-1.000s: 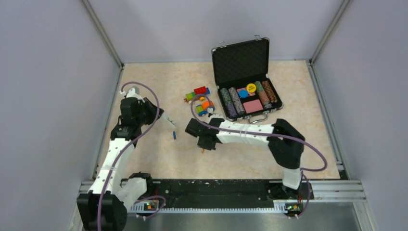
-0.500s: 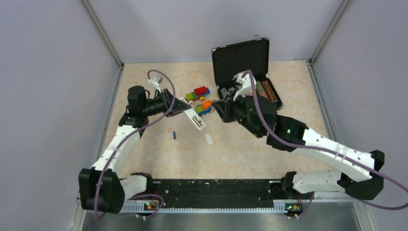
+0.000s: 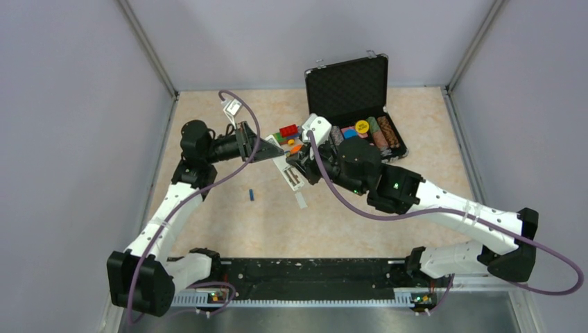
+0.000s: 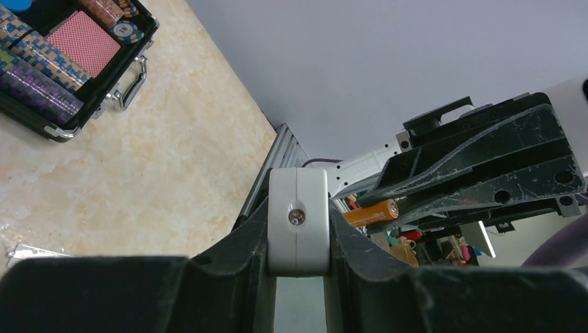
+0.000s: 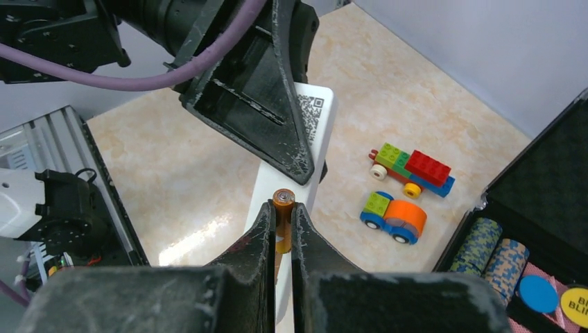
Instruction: Load the batteries into the remote control
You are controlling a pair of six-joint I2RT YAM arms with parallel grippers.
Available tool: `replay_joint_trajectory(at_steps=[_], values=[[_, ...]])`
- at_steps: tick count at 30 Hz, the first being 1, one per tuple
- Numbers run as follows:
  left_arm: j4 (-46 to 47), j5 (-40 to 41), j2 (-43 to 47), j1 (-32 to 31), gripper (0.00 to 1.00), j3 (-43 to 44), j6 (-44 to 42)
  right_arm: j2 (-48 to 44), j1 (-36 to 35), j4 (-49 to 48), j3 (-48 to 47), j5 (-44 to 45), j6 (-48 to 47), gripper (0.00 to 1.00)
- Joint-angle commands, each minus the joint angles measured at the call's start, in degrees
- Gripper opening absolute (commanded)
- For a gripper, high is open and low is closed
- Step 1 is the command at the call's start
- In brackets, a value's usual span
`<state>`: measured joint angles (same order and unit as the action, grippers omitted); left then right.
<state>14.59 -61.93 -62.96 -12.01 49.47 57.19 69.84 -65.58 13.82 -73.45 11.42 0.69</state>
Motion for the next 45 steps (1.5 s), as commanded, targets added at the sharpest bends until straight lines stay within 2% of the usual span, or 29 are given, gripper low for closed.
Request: replay_joint_trajectory(at_steps=[1, 18, 32, 40, 45], values=[[7.2, 0.1, 0.7, 0.0, 0.00, 1.7, 3.3, -1.3, -0.4, -5.2, -0.5, -4.2, -3.0, 0.00], [7.1, 2.9, 0.8, 0.0, 0.00, 2.2, 3.8, -2.4, -0.4, -3.1, 2.8, -6.7, -1.1, 0.00], [8.4, 2.1, 2.3, -0.1, 0.00, 0.3, 5.8, -0.9, -0.3, -1.2, 4.0, -4.1, 1.8, 0.00], [3.1, 2.6, 3.4, 0.0, 0.00, 0.2, 0.8, -0.8, -0.3, -4.0, 4.0, 2.0, 5.4, 0.00], [3.1, 3.1, 3.3, 0.0, 0.00, 0.2, 1.4, -0.7, -0.3, -4.4, 4.2, -0.4, 5.2, 0.00]])
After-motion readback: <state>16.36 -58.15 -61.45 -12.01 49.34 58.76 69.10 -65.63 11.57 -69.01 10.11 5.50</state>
